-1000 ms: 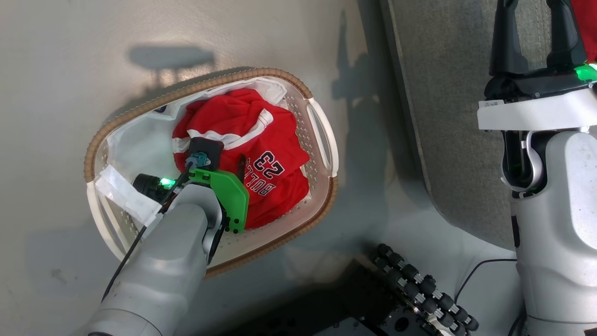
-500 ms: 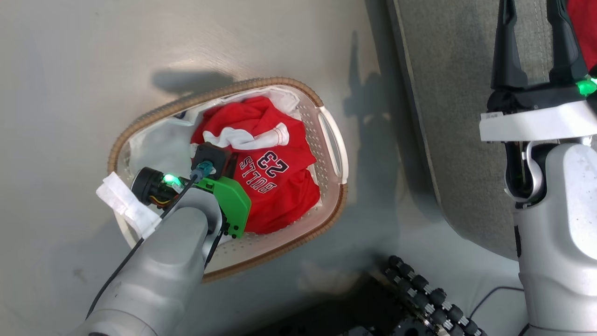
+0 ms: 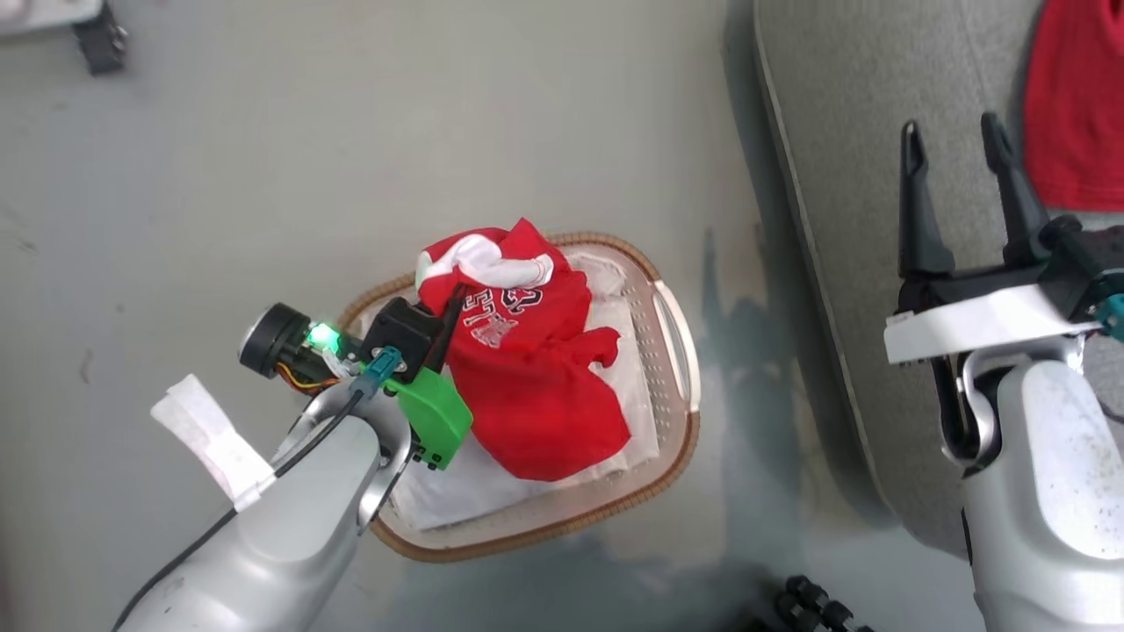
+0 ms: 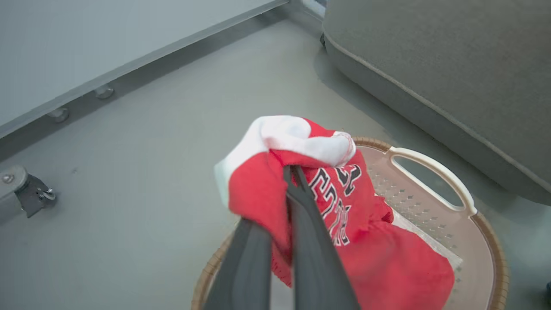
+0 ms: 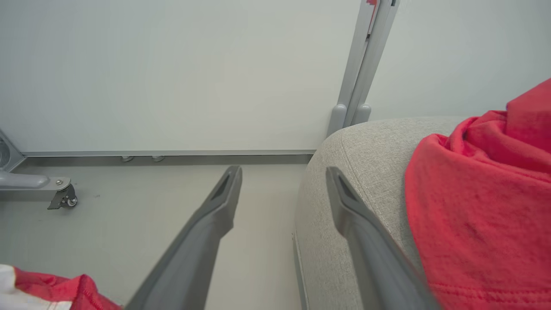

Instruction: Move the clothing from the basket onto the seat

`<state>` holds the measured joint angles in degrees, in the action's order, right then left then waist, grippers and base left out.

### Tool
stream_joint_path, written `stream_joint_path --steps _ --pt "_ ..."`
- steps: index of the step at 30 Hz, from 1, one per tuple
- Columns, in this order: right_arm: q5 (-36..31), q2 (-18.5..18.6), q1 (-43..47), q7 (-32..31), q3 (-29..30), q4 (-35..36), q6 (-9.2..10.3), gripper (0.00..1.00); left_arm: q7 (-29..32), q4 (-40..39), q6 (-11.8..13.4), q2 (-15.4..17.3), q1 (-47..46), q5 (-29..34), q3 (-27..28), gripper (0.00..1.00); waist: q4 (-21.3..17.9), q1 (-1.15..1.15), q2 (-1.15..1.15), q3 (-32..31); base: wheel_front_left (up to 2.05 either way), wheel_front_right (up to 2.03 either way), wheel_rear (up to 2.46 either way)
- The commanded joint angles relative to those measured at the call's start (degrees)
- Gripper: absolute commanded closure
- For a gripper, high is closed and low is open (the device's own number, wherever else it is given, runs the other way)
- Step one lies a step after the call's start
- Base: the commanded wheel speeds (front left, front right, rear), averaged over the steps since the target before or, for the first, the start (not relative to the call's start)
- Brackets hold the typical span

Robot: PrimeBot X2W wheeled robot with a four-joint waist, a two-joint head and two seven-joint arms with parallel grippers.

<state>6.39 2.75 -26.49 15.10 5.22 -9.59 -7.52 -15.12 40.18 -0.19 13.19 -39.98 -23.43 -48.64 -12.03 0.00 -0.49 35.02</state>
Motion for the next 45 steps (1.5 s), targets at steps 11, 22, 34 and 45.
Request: stream_joint_path --steps 11,22,34,45 --pt "-1.9 0.2 8.3 0.1 -1.1 -3.2 0.06 0.0 3.6 -16.9 0.3 8.8 -2.5 2.4 0.9 1.0 6.6 0.0 0.49 -21.8 0.0 0.0 0.0" --pt "-2.1 0.2 11.0 0.1 -7.1 -5.0 0.06 0.0 9.9 -24.7 -1.0 13.7 -9.0 2.2 2.6 1.0 5.9 0.0 0.49 -29.3 0.0 0.0 0.0" --pt "-1.2 0.2 9.3 0.1 -14.7 -6.4 0.06 0.0 10.6 -24.7 -1.7 11.0 -15.0 2.2 2.6 1.0 6.2 0.0 0.49 -31.5 0.0 0.0 0.0" --pt "-4.3 0.3 7.1 0.1 -23.0 -13.6 0.06 0.0 10.4 -26.9 -2.7 7.7 -18.6 3.0 0.7 1.0 7.9 0.0 0.49 -34.0 0.0 0.0 0.0"
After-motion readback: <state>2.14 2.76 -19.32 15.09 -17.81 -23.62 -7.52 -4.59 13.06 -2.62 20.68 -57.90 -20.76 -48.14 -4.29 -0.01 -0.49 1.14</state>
